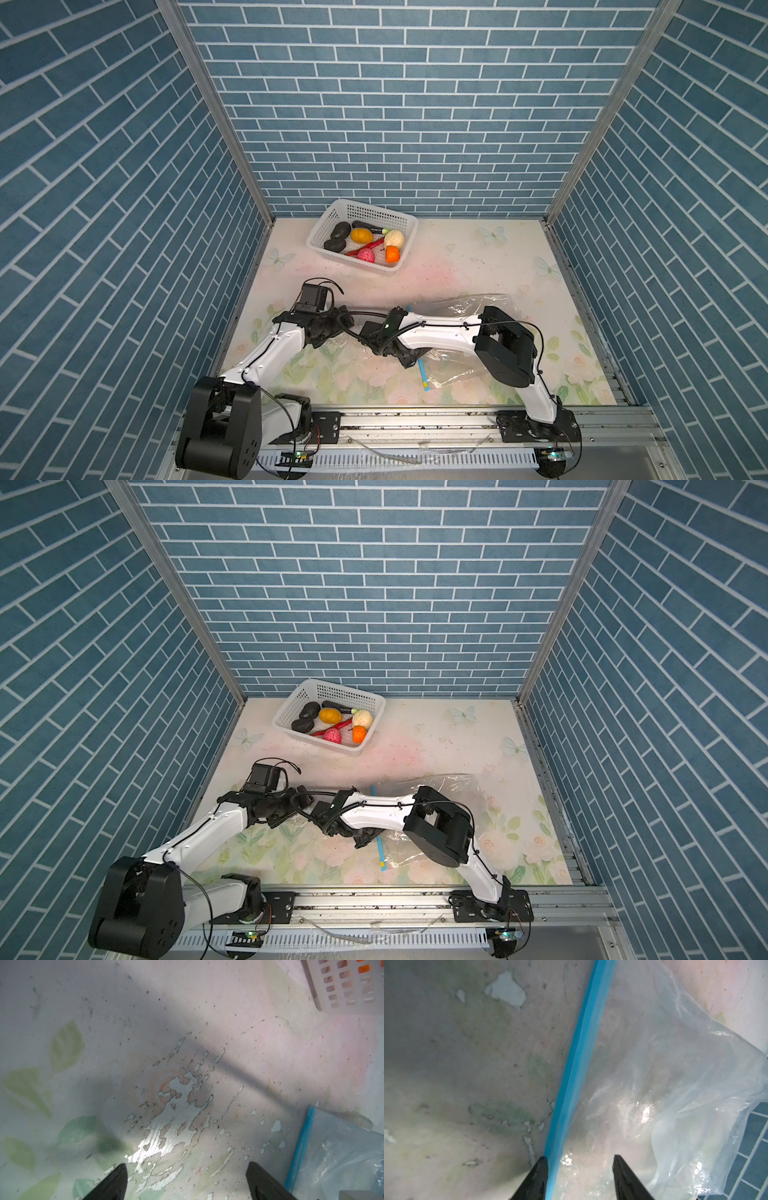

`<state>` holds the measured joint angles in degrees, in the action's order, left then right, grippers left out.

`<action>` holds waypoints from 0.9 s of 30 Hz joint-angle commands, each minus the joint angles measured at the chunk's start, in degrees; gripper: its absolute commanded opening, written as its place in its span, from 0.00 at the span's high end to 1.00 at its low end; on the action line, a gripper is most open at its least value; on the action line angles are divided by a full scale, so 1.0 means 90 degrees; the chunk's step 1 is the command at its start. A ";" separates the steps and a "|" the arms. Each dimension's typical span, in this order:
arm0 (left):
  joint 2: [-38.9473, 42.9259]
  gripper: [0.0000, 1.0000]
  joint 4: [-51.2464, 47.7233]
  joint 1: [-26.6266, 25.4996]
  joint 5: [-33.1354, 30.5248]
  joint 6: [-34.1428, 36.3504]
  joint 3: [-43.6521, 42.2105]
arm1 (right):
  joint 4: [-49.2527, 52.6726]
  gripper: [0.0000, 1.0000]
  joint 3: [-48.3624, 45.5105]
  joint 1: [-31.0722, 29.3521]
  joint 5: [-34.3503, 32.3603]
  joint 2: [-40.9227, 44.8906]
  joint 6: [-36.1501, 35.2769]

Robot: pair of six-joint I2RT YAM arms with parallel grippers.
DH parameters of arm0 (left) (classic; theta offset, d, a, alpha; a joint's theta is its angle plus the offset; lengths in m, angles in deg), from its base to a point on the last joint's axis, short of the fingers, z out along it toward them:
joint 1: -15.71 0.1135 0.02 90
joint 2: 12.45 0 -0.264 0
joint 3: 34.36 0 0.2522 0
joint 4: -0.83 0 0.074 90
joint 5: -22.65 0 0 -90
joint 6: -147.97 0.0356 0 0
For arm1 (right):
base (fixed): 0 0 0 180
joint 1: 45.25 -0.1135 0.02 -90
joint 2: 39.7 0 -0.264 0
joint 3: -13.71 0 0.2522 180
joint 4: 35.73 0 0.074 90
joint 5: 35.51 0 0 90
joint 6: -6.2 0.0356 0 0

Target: Place the food in the zip-top bag and seal the zipper

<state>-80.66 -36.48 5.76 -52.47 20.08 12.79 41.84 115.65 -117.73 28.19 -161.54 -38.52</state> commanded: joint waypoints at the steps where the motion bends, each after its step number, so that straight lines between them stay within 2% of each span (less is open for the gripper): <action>1: -0.0028 0.09 -0.0070 0.0042 0.0027 0.0098 -0.0021 | 0.0100 0.55 -0.0309 -0.0038 -0.0046 -0.0265 0.0329; 3: -0.0022 0.09 -0.0060 0.0042 0.0008 0.0098 -0.0028 | 0.0035 0.61 -0.0396 -0.0032 -0.0010 -0.0280 0.0345; 5: -0.0029 0.09 -0.0050 0.0042 0.0027 0.0100 -0.0029 | 0.0027 0.72 -0.0416 -0.0028 -0.0025 -0.0271 0.0360; 13: -0.0001 0.09 -0.0020 0.0042 0.0056 0.0110 -0.0043 | 0.0097 0.86 -0.0461 -0.0024 -0.0122 -0.0217 0.0507; 27: -0.0039 0.08 0.0038 0.0042 0.0072 0.0118 -0.0058 | 0.0600 0.85 -0.0407 -0.0063 -0.0448 -0.0078 0.0836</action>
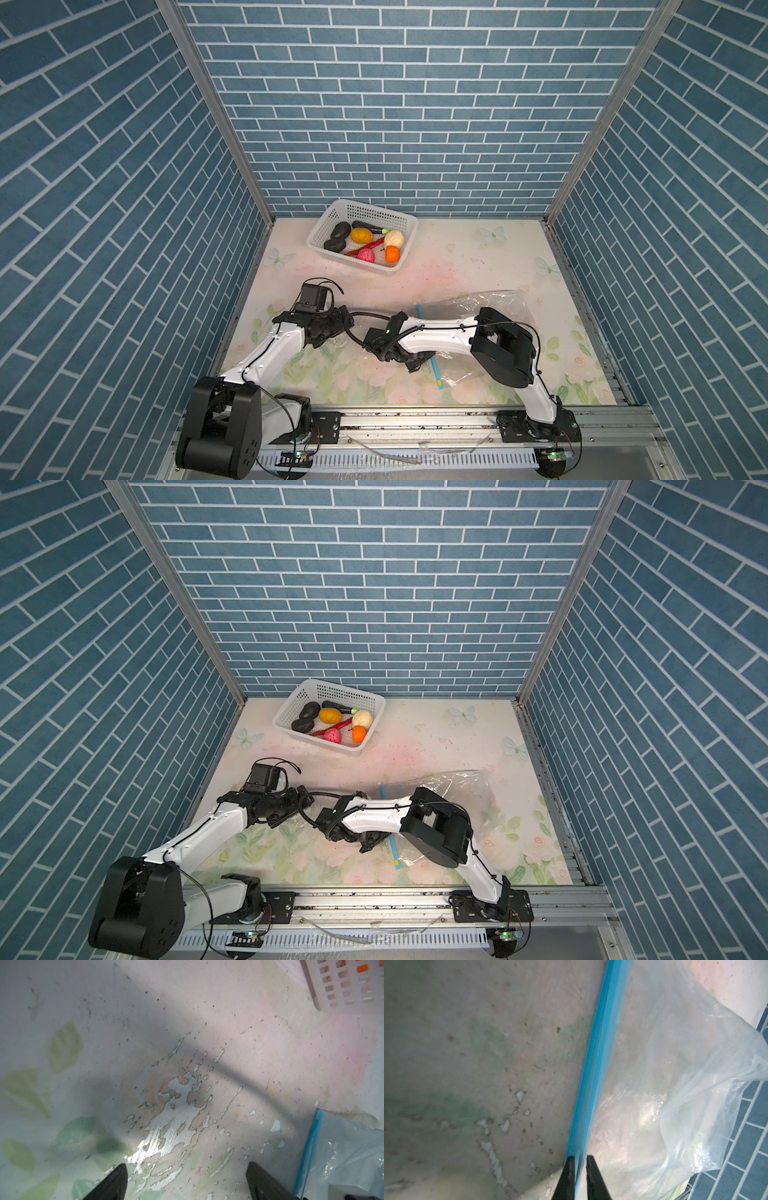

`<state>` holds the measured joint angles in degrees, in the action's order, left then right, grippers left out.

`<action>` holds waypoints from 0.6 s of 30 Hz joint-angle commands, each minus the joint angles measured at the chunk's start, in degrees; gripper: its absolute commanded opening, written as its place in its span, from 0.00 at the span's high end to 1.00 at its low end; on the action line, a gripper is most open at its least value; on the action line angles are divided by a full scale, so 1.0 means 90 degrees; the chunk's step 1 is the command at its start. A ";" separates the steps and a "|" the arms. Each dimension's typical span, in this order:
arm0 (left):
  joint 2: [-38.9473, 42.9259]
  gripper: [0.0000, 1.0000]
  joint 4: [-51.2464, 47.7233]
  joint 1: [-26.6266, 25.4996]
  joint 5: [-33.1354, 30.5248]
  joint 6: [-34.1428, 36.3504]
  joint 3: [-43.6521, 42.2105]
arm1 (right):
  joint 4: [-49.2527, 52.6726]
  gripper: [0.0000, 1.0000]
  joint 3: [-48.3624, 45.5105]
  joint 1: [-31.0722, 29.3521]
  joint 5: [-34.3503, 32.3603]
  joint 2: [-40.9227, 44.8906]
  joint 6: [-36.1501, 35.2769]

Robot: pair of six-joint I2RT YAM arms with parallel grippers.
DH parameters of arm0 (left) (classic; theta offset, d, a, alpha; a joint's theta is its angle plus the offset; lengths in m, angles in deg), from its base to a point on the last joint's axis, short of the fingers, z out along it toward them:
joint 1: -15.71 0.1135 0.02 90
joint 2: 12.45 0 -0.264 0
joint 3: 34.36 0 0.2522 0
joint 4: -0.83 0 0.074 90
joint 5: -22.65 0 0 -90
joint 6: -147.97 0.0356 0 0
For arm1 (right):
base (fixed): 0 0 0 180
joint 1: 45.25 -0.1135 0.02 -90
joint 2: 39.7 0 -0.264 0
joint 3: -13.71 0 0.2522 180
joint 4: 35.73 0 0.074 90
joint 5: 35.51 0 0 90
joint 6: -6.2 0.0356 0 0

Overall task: Place the food in the zip-top bag and seal the zipper
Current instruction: 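Lift the zipper edge with the right gripper to open the bag mouth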

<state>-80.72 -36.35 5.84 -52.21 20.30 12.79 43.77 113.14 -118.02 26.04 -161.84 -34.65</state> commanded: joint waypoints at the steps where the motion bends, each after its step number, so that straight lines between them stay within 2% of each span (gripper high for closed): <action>1: -0.0024 0.09 0.0033 0.0032 0.0051 0.0098 -0.0058 | 0.0414 0.84 -0.0125 -0.0037 -0.0223 -0.0029 0.0432; 8: -0.0030 0.09 0.0053 0.0032 0.0038 0.0102 -0.0070 | 0.0543 0.82 -0.0163 -0.0050 -0.0296 -0.0019 0.0535; 18: -0.0015 0.09 0.0053 0.0032 0.0032 0.0111 -0.0086 | 0.0229 0.83 -0.0768 -0.0049 -0.0378 -0.0341 0.0715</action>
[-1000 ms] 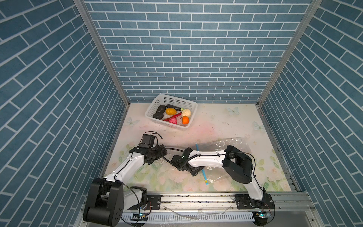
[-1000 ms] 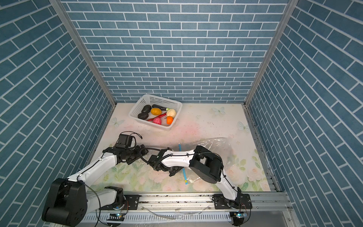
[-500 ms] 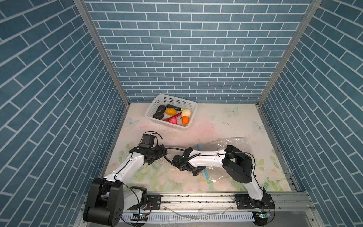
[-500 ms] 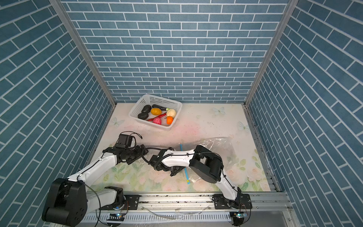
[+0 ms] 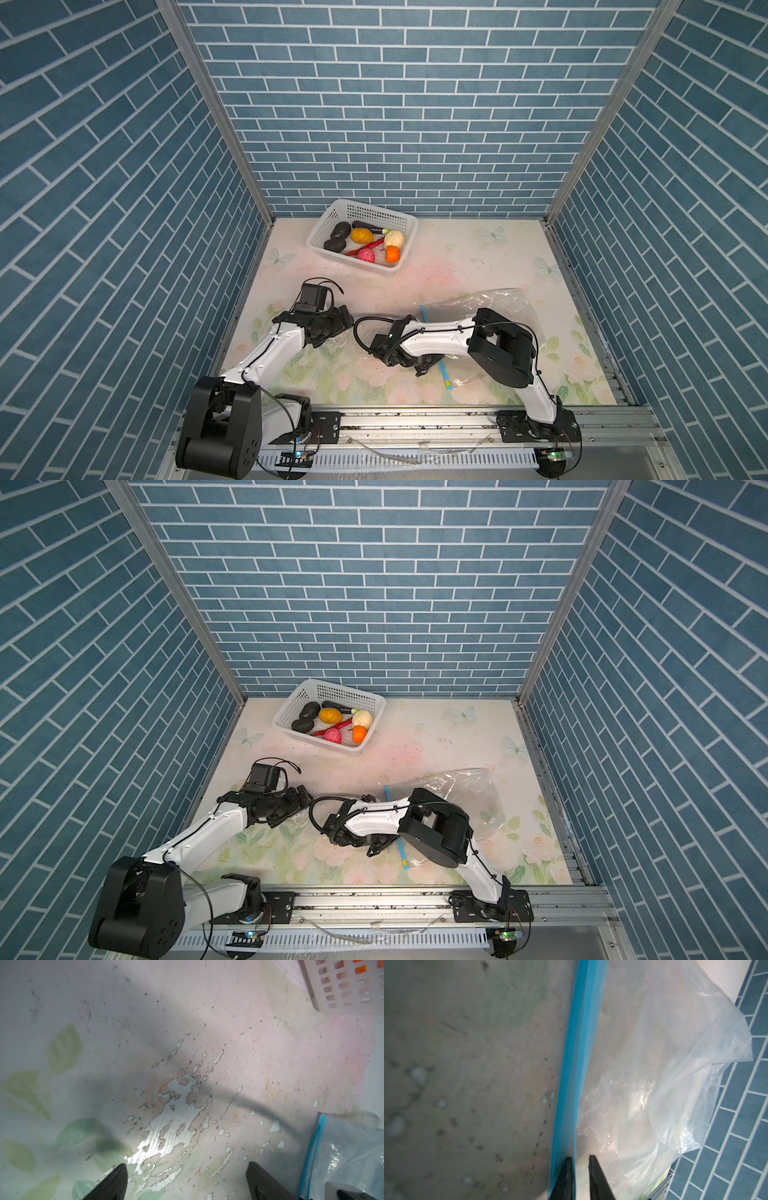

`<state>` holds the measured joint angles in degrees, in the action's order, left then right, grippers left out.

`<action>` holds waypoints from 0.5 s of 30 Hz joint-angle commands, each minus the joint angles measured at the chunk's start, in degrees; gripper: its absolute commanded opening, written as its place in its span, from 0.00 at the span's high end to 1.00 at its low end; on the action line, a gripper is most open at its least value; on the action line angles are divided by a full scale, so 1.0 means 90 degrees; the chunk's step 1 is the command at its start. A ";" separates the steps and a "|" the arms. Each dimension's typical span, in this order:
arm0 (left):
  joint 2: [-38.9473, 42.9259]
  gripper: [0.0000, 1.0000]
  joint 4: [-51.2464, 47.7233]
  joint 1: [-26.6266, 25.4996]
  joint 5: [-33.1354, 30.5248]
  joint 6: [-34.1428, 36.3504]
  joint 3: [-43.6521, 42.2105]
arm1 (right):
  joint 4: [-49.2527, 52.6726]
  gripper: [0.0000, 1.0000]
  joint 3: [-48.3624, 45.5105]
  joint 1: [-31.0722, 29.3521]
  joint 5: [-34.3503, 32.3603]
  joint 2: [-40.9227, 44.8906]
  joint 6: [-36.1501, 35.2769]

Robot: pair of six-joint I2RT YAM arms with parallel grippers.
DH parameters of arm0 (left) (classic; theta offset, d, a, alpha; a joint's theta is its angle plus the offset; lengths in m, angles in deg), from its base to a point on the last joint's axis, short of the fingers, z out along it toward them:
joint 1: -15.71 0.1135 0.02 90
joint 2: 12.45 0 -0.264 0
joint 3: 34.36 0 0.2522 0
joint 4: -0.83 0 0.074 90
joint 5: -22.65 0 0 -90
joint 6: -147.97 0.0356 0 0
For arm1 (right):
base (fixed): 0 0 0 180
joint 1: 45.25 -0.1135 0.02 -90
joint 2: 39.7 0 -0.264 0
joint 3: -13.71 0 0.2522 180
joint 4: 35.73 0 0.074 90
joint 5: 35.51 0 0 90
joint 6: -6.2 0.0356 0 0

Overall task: Place the food in the zip-top bag and seal the zipper
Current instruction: 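Lift the zipper edge with the right gripper to open the bag mouth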

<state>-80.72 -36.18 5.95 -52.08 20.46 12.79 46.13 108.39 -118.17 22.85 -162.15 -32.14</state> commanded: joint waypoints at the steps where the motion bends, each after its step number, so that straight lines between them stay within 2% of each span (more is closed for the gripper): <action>1: -0.0022 0.08 0.0034 0.0020 0.0015 0.0091 -0.0081 | -0.0054 0.83 -0.0277 -0.0037 -0.0050 -0.0310 0.0454; 8: -0.0004 0.09 0.0033 0.0020 -0.0001 0.0106 -0.0079 | -0.0104 0.93 -0.0350 -0.0032 -0.0105 -0.0167 0.0498; 15: -0.0002 0.09 0.0081 0.0012 0.0085 0.0131 -0.0050 | -0.0017 1.00 -0.0152 0.0055 -0.0257 0.0452 0.0417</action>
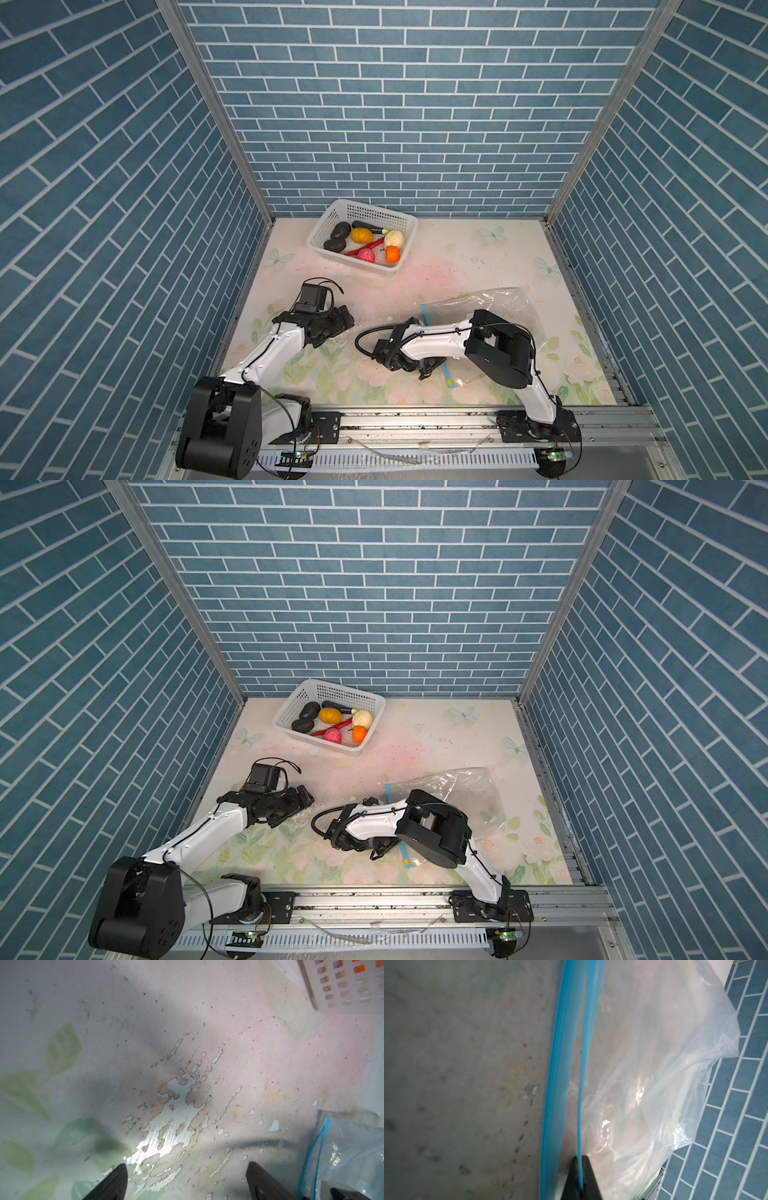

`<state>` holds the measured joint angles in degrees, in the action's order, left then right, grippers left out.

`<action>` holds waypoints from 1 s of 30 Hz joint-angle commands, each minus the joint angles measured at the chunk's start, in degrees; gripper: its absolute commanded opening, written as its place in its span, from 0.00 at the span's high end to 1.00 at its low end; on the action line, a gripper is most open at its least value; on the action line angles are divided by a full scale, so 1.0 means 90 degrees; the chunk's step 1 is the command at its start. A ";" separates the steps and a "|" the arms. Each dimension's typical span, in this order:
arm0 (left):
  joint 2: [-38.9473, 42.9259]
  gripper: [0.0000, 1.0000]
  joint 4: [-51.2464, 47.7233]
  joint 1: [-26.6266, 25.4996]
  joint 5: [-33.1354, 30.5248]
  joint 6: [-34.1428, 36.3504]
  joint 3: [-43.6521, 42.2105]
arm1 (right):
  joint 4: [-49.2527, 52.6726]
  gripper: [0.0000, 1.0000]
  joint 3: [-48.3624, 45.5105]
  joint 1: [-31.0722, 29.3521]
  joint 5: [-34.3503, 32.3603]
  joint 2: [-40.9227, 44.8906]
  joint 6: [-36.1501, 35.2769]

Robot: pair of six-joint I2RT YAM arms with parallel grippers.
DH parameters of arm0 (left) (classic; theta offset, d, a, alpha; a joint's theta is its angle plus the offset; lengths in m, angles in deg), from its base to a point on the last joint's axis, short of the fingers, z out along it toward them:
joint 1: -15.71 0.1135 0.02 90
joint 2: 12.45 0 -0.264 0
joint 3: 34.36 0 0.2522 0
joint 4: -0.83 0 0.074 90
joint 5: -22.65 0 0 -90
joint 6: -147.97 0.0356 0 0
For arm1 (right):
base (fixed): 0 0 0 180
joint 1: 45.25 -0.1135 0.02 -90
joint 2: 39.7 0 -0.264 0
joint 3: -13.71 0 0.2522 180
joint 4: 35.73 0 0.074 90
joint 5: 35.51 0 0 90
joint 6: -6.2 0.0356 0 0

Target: Place the food in the zip-top bag and seal the zipper

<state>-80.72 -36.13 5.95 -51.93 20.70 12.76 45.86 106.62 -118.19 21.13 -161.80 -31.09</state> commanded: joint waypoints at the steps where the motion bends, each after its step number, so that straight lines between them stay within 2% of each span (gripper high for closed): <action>1: -0.0005 0.10 0.0104 0.0010 0.0107 0.0103 -0.0046 | 0.0017 1.00 0.0071 0.0103 -0.0062 0.0559 0.0287; 3: -0.0015 0.11 0.0162 -0.0023 0.0210 0.0087 -0.0033 | -0.0052 1.00 0.0048 0.0211 -0.0027 0.0825 0.0215; 6: -0.0038 0.20 0.0394 -0.0138 0.0496 0.0013 -0.0028 | -0.0357 1.00 -0.0055 0.0453 0.0210 0.1300 0.0009; 9: -0.0072 0.21 0.0848 -0.0419 0.0837 -0.0152 0.0003 | -0.0732 1.00 -0.0187 0.0760 0.0541 0.1755 -0.0152; 14: -0.0410 0.25 0.1673 -0.1307 0.1227 -0.0193 0.0330 | -0.1421 1.00 -0.0530 0.1324 0.1344 0.2498 -0.0304; 20: -0.0932 0.32 0.2517 -0.2288 0.1655 -0.0076 0.0979 | -0.1742 1.00 -0.0639 0.1793 0.1809 0.3044 -0.0530; 23: -0.1146 0.35 0.3276 -0.2800 0.1914 -0.0099 0.1109 | -0.1804 1.00 -0.0668 0.1898 0.1874 0.3222 -0.0570; 26: -0.1497 0.35 0.3447 -0.3288 0.1916 -0.0017 0.1398 | -0.1784 1.00 -0.0641 0.1976 0.1887 0.3367 -0.0615; 30: -0.2001 0.40 0.3411 -0.3466 0.1955 -0.0018 0.1724 | -0.1870 1.00 -0.0732 0.2050 0.1912 0.3644 -0.0627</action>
<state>-96.41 -7.39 -24.69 -35.32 19.71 26.64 29.43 101.64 -100.20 37.69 -131.70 -36.27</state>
